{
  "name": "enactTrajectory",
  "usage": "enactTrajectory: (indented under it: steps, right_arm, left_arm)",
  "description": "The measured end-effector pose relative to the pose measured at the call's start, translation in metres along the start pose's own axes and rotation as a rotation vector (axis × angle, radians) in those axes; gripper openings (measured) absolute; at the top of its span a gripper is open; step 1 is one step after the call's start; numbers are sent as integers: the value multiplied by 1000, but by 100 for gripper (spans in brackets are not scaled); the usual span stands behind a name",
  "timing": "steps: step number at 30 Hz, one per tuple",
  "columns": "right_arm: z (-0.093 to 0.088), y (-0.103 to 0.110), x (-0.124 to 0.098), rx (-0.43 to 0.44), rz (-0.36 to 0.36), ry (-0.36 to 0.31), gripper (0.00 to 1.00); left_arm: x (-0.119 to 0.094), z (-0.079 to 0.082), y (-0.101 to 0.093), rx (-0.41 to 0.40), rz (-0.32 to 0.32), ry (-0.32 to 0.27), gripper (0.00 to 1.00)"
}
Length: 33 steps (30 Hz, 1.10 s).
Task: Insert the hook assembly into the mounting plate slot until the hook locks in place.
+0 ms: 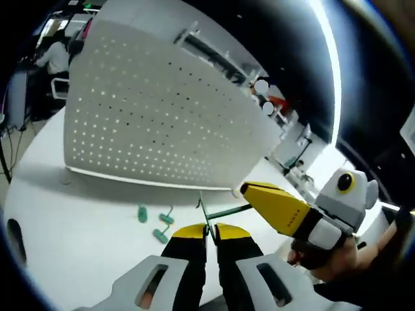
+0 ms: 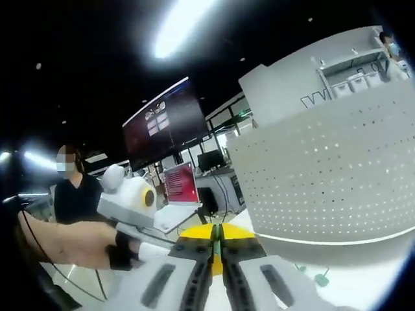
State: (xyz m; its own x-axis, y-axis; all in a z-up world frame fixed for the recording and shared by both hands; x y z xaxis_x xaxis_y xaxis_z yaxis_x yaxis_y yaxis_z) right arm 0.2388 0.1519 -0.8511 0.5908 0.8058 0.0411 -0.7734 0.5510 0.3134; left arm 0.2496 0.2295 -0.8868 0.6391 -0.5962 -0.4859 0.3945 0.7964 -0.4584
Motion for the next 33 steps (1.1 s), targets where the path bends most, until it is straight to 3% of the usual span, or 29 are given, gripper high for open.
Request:
enactTrajectory:
  steps: [9, 17, 23, 33]
  right_arm:
    - [8, 8, -4, -61, 16, 12, 0]
    - [27, 8, -17, -20, 35, -23, 8]
    - [29, 4, -24, 3, 32, -4, 13]
    - [22, 11, -19, 52, 63, 18, 15]
  left_arm:
    - [-7, 6, 1, -34, 28, -65, 1]
    - [-18, 12, 11, 15, 103, -104, 1]
    - [-23, 18, 14, 122, 157, -151, 1]
    - [-24, 23, -7, 279, 149, -212, 1]
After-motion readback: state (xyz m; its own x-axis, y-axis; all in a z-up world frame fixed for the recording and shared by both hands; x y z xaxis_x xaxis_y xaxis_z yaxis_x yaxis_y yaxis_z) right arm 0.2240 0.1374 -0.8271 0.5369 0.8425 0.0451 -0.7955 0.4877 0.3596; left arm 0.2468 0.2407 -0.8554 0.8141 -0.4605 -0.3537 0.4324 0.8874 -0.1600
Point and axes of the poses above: the point that each gripper's makers call its tool centre point, and the gripper's own axes: x roughly forward along the fingers, y roughly to its left, z roughly out of its top, the point moved 6 cm from there along -x, roughly backward along the fingers, and after that the axes turned 12 degrees about z, right-handed, at the moved point
